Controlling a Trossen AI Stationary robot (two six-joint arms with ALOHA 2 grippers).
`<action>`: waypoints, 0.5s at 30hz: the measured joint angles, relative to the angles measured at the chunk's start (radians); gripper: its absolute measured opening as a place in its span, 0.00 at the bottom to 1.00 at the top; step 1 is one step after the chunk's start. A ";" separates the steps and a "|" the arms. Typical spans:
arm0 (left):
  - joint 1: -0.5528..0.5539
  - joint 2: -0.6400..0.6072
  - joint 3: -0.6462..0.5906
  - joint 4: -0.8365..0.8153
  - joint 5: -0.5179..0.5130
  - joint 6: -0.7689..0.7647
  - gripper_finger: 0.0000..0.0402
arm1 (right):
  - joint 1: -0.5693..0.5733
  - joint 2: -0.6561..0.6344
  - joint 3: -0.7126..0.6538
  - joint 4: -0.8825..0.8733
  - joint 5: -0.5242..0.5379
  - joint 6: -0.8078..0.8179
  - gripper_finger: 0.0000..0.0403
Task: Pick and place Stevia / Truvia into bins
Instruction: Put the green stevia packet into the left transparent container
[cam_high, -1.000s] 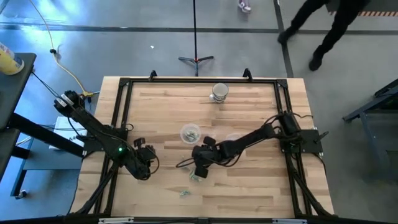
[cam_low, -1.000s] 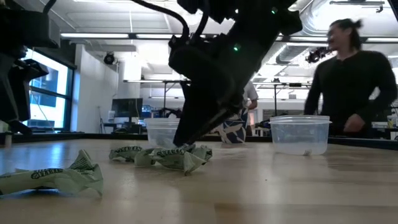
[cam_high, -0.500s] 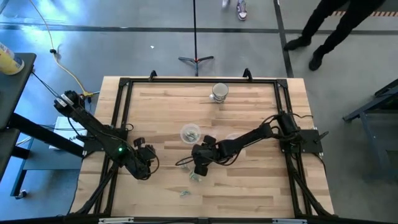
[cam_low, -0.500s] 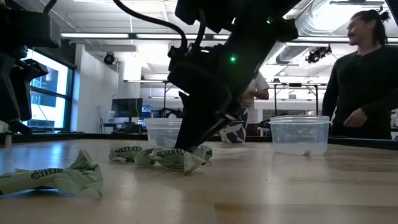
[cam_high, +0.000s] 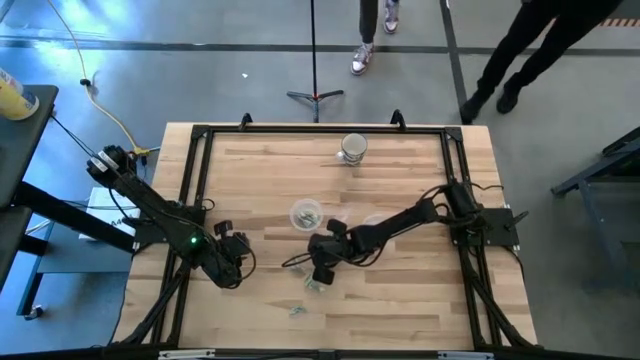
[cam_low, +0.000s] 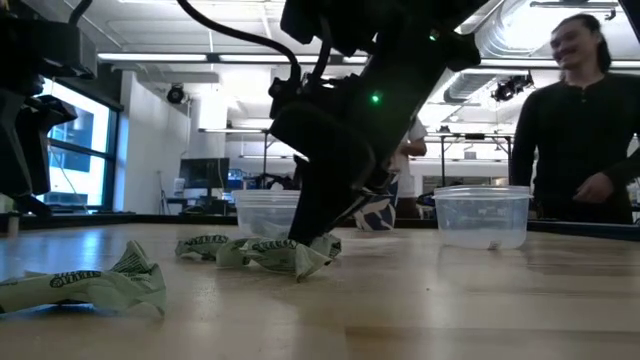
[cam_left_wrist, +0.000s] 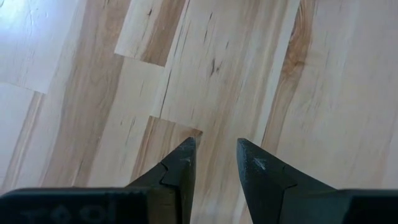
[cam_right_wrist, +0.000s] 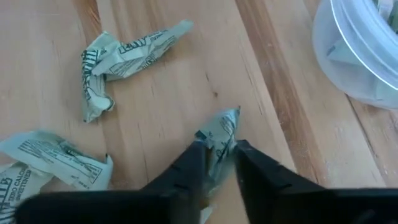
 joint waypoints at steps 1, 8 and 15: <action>0.000 0.000 0.000 0.000 0.000 0.000 0.37 | -0.003 0.000 0.000 0.000 -0.002 0.000 0.12; 0.000 0.000 0.000 0.001 0.000 0.000 0.37 | -0.022 -0.005 0.132 -0.119 -0.014 -0.016 0.04; 0.000 0.000 0.000 -0.001 0.000 0.000 0.37 | -0.019 -0.047 0.314 -0.410 0.132 -0.267 0.02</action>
